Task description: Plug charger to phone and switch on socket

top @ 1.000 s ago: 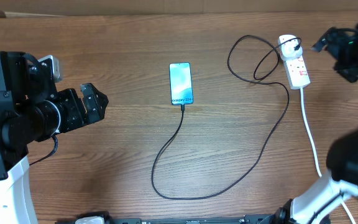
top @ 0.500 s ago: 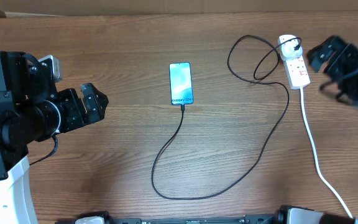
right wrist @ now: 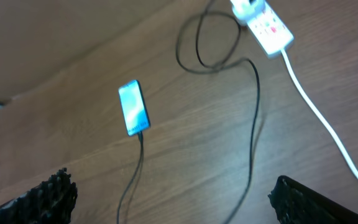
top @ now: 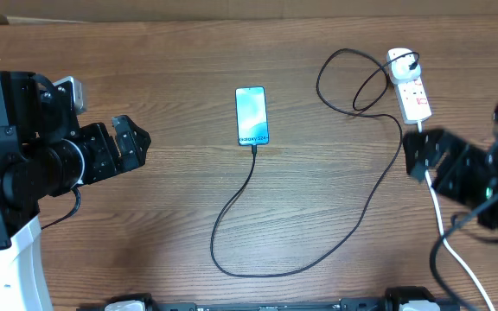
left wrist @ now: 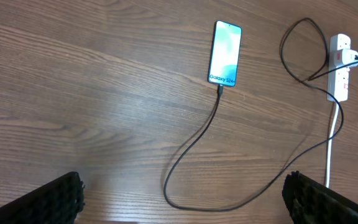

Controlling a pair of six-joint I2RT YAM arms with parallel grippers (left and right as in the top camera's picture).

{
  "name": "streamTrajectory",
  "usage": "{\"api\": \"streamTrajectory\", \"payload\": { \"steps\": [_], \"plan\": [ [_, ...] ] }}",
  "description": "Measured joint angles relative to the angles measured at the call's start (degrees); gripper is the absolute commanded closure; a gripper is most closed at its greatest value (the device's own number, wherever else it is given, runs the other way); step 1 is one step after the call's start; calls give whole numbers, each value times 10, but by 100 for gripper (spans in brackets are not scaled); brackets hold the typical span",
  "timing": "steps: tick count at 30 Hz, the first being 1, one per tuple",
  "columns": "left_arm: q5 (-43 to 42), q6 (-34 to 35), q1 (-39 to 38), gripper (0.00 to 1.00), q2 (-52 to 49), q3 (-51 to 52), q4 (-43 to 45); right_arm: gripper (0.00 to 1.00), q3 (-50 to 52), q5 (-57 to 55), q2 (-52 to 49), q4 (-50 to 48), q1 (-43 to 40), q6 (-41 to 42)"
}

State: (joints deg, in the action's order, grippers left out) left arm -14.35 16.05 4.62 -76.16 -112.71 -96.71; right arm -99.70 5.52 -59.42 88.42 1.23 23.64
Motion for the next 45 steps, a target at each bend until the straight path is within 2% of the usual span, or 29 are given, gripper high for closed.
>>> {"api": "streamTrajectory", "payload": {
  "steps": [4, 8, 21, 45],
  "plan": [
    [0, 0, 0, 0, 0, 0, 0, 0, 77, 0, 70, -22, 0, 2],
    [0, 0, 0, 1, 0, 0, 0, 0, 110, 0, 109, -28, 0, 1],
    [0, 0, 0, 1, 0, 0, 0, 0, 116, -2, 107, 27, 0, 1],
    [0, 0, 0, 0, 0, 0, 0, 0, 116, -4, 107, 28, 0, 1]
  ]
}}
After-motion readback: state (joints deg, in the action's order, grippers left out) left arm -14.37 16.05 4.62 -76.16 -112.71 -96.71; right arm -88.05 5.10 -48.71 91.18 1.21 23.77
